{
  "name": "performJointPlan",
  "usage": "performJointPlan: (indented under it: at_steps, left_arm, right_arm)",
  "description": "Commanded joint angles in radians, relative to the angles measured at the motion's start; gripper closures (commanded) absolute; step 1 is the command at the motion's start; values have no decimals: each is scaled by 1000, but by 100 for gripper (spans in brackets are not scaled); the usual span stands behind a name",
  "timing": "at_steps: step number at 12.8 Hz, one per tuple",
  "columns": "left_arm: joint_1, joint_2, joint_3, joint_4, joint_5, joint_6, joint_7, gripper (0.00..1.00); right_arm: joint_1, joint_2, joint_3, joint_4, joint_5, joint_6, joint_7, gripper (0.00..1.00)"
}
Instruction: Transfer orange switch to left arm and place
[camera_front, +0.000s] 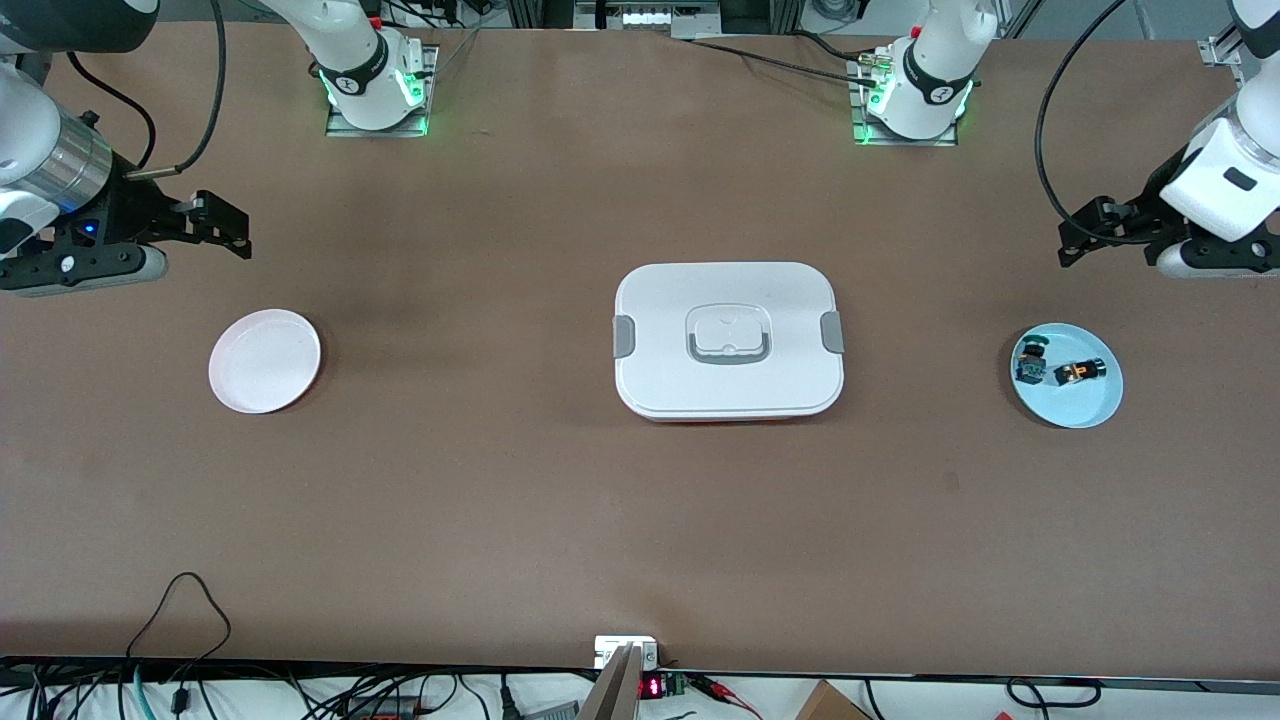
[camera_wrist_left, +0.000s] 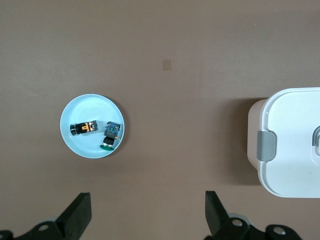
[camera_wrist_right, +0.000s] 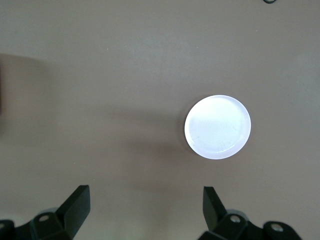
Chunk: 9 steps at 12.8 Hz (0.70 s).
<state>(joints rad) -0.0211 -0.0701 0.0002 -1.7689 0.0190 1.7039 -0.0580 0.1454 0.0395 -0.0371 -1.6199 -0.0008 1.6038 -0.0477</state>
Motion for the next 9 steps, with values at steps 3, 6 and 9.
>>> performJointPlan:
  at_steps: [3,6,9]
  left_arm:
    - [21,16,-12,16,-1,-10,0,0]
    - [23,21,-11,19,-1,-7,46,0]
    - [23,32,-16,48,21,-12,49,0]
  right_arm:
    - [-4,-9,0,8,16,-16,3,0]
    - [-4,-7,0,8,16,-16,3,0]
    - [-6,-7,0,8,16,-16,3,0]
